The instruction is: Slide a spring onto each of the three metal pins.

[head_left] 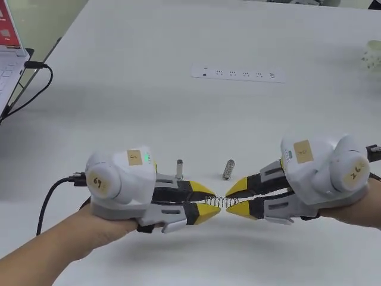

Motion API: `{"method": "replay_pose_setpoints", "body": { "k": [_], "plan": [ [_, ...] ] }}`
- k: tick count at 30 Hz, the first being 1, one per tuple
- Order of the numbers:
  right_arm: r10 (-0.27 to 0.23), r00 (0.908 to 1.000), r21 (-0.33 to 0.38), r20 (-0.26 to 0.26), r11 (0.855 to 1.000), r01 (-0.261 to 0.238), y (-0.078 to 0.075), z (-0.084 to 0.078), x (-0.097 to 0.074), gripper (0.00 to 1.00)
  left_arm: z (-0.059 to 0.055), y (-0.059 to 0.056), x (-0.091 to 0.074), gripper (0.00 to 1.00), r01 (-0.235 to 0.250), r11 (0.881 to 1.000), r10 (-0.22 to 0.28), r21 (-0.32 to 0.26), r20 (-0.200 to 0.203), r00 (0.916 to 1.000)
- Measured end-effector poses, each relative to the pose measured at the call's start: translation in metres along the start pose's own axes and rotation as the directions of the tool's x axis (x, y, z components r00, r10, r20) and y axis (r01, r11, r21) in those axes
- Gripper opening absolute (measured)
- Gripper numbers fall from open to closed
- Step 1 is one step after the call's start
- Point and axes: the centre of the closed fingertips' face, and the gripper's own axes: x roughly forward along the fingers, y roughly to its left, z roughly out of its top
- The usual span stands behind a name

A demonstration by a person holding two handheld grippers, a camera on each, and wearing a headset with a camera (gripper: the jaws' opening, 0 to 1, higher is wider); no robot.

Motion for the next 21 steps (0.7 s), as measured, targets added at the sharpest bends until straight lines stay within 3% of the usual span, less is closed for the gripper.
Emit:
{"method": "replay_pose_setpoints", "body": {
  "k": [4,21],
  "plan": [
    [-0.004,1.0,-0.001,0.002,1.0,0.004,-0.0015,0.0,-0.0019,0.08,0.005,-0.001,-0.0004,0.05,0.003,1.0,-0.004,0.011,0.014,0.9999],
    [0.007,0.9999,-0.02,-0.009,1.0,-0.007,0.0019,-0.0007,-0.0009,0.08,0.0049,-0.0073,-0.0023,0.02,0.013,1.0,-0.013,0.02,0.013,0.9998]
  ]
}}
